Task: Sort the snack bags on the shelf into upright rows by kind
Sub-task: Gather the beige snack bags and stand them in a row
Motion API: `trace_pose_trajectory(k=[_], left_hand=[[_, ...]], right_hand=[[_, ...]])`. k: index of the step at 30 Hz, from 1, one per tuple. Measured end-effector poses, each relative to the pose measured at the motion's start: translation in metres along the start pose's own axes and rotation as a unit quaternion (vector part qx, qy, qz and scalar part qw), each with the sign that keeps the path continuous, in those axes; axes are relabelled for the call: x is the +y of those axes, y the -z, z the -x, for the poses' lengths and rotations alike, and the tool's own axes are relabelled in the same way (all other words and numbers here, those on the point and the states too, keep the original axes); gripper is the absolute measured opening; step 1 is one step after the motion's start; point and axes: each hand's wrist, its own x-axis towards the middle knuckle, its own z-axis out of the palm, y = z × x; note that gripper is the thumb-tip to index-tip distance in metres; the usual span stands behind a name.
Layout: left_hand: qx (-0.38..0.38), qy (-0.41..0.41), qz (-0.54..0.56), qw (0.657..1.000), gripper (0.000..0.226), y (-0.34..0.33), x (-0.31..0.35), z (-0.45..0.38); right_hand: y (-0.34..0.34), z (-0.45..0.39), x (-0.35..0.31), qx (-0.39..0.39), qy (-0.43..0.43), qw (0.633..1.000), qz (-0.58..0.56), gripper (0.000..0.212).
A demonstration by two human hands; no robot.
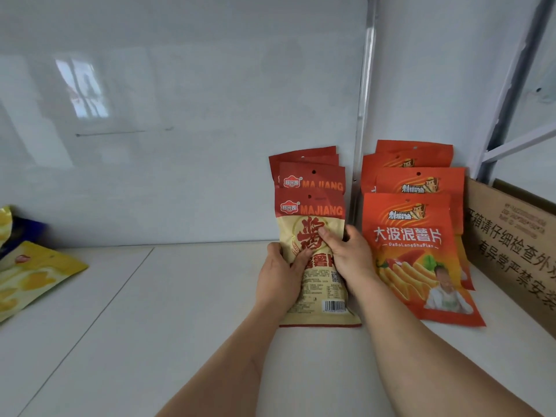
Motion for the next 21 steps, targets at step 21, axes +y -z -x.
trace_pose_trajectory(k=[21], left_hand=[[0.054, -0.102, -0.449, 0.886, 0.035, 0.199, -0.069, 0.045]], right_hand=[[-0.122, 0.11, -0.039, -0.027, 0.397, 0.756, 0.519, 0.016]])
